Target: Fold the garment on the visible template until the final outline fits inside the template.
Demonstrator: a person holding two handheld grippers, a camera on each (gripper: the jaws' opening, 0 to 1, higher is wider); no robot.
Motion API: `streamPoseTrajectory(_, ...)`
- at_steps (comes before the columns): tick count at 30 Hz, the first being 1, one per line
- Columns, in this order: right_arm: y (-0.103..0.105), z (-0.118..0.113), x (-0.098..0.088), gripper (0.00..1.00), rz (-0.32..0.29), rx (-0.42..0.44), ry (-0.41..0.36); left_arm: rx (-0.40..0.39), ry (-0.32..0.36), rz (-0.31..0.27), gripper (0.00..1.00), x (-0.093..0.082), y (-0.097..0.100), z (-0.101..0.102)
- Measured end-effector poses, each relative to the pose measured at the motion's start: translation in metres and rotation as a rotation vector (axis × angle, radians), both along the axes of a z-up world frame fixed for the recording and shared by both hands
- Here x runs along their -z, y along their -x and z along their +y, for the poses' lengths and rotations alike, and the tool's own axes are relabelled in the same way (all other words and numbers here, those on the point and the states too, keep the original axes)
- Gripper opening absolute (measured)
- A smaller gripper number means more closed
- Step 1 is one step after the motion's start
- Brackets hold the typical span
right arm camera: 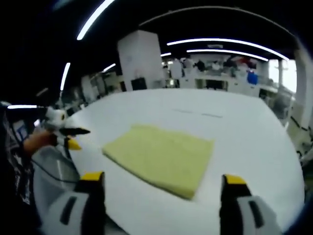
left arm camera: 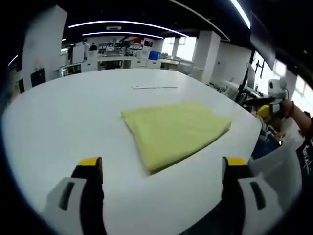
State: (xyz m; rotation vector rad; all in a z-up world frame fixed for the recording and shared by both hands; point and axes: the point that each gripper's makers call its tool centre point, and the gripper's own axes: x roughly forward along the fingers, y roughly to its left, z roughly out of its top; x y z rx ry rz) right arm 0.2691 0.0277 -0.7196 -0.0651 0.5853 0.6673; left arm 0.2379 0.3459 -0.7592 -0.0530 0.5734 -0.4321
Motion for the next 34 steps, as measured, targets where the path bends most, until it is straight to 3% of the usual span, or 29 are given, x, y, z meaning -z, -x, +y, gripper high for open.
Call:
streamPoseTrajectory(6,0.002,-0.004,-0.006,0.99,-0.018,0.011,-0.002,0.007,-0.032,-0.005,0.99,-0.003,0.004,0.006)
streamPoseTrajectory(12,0.005,-0.006,0.0,0.99,-0.003,0.019,0.011,-0.027,-0.007,0.002,0.99,-0.002,0.01,0.01)
streamPoseTrajectory(34,0.014,-0.011,0.011,0.96,0.001,0.023,0.072,-0.042,-0.022,0.016,0.96,0.002,0.018,0.013)
